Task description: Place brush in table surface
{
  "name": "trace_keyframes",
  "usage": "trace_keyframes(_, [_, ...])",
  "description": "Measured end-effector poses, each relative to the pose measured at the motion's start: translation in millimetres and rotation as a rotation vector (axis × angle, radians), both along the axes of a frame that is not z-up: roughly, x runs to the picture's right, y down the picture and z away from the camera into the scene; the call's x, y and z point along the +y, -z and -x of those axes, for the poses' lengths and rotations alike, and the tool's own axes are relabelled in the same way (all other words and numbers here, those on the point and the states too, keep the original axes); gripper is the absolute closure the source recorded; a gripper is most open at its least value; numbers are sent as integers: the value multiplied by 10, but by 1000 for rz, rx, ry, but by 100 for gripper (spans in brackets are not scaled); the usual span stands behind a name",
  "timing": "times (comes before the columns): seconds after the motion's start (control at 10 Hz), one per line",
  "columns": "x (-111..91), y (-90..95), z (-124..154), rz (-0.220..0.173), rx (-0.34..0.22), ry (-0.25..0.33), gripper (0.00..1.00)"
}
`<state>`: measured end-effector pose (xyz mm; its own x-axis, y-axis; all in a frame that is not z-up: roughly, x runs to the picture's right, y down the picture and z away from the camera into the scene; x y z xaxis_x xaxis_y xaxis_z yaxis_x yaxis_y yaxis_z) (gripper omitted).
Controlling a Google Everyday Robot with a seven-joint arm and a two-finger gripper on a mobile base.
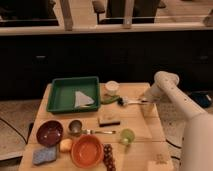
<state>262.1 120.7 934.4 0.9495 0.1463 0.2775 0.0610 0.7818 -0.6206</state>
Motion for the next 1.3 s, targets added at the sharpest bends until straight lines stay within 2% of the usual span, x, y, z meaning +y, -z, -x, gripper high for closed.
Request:
trace_keyframes(0.3, [-10, -10, 105, -8, -24, 18, 21])
trace_keyframes(0.6, [-1, -28, 185, -6, -43, 30, 46])
trace_keyframes(0.7, [-1, -34, 200, -6, -54, 26, 62])
trace_keyframes(0.9, [-8, -28, 213, -4, -58, 30, 79])
trace_keyframes(1.0, [-32, -26, 218, -7, -57, 33, 92])
trace_keyframes(1.1, [-29, -16, 213, -4, -57, 35, 98])
trace_keyframes(1.3, [-8, -37, 199, 3, -65, 36, 100])
